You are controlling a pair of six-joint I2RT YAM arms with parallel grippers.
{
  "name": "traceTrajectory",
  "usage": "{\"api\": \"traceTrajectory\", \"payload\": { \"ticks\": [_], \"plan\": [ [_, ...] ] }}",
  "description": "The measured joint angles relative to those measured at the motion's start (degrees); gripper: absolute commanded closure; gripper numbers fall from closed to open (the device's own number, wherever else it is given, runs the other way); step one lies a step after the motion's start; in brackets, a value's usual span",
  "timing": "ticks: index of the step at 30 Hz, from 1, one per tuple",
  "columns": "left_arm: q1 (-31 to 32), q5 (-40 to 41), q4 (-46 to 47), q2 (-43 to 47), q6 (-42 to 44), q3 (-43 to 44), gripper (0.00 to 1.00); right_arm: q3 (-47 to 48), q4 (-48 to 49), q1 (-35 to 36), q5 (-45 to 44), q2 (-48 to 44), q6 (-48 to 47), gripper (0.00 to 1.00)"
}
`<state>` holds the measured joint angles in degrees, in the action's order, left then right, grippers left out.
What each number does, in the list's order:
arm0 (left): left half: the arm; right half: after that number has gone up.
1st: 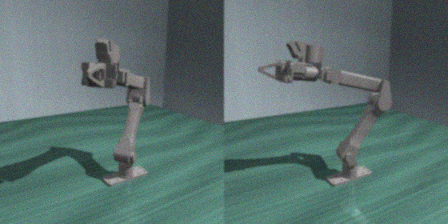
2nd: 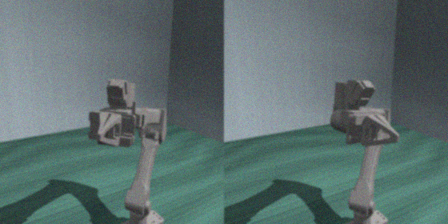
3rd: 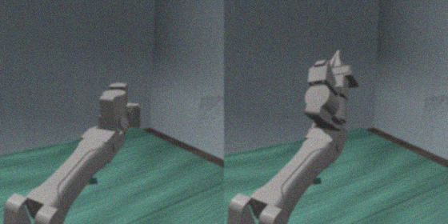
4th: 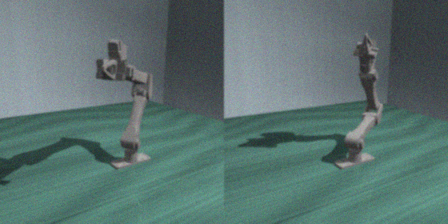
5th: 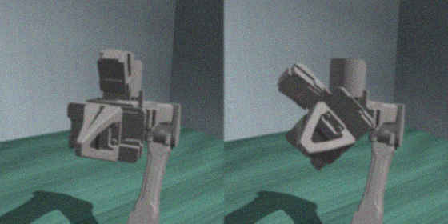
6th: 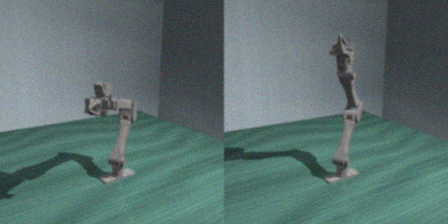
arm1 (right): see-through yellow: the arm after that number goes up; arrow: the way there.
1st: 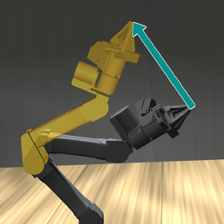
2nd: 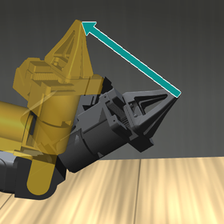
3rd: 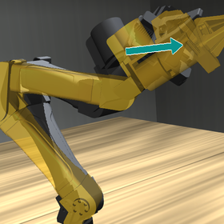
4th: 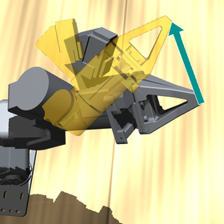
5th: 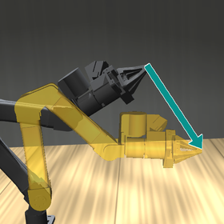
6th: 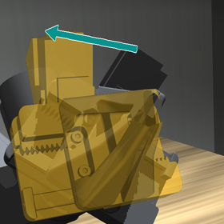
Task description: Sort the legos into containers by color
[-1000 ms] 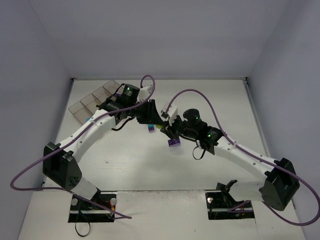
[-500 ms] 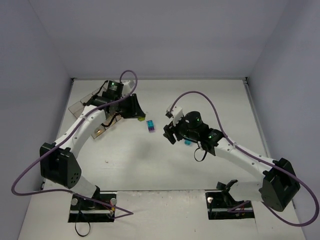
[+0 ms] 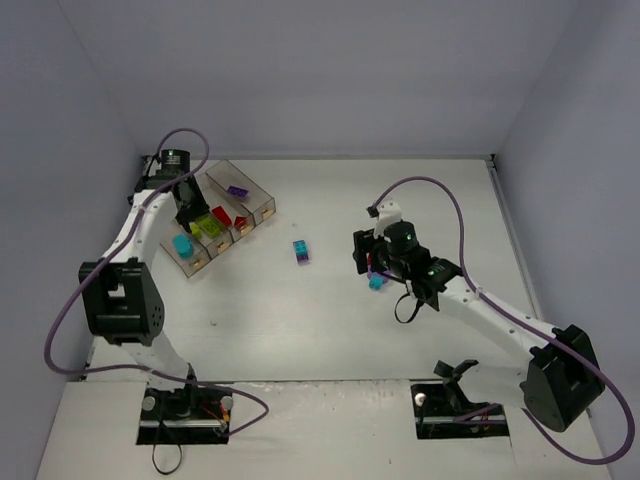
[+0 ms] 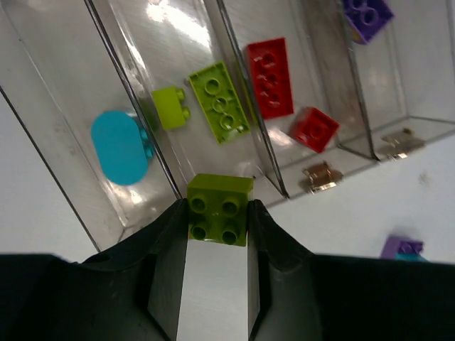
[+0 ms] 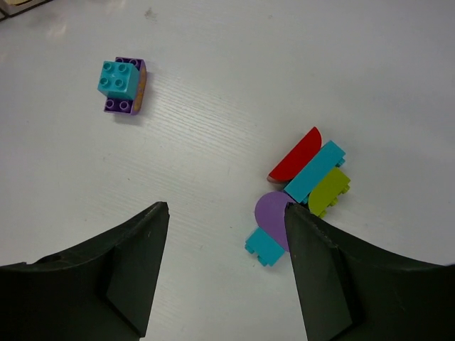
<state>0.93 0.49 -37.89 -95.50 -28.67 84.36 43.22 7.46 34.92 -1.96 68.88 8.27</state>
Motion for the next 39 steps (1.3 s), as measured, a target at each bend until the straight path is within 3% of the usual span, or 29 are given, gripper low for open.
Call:
{"api": "traceTrajectory", "payload": {
  "ticks": [8,9,12,16,19,25,32,39],
  "plan": [
    [-2.19,4.15,0.52,-13.57,1.07,5.44,0.78,-2.12,-2.32,0.00,-4.33,0.00,7.23,0.37],
    [-2.23,4.46,0.44,-14.40,1.16,5.86,0.70,-2.27,-2.64,0.00,-4.81,0.00,8.13,0.37],
    [-2.54,5.01,0.46,-15.54,1.25,6.80,0.59,-2.36,-3.87,0.00,-6.45,0.07,10.67,0.37],
    [-2.62,5.38,0.59,-15.47,1.16,7.48,0.37,-2.36,-5.40,-0.02,-8.63,1.03,14.36,0.37],
    [-2.62,5.38,0.59,-14.93,1.03,7.52,0.31,-2.19,-6.97,-0.02,-10.12,3.28,17.79,0.39],
    [-2.62,4.66,0.33,-10.64,0.76,7.17,0.30,-1.79,-10.91,-0.02,-11.65,9.05,25.75,0.43],
    [-2.08,1.42,0.07,2.40,-0.37,1.73,0.30,-1.16,-12.87,-0.02,-12.22,13.40,32.96,0.45],
    [2.95,-2.34,-1.33,11.65,-0.50,-2.51,0.30,2.08,-12.85,-0.02,-13.31,19.15,35.45,0.50]
  ]
}}
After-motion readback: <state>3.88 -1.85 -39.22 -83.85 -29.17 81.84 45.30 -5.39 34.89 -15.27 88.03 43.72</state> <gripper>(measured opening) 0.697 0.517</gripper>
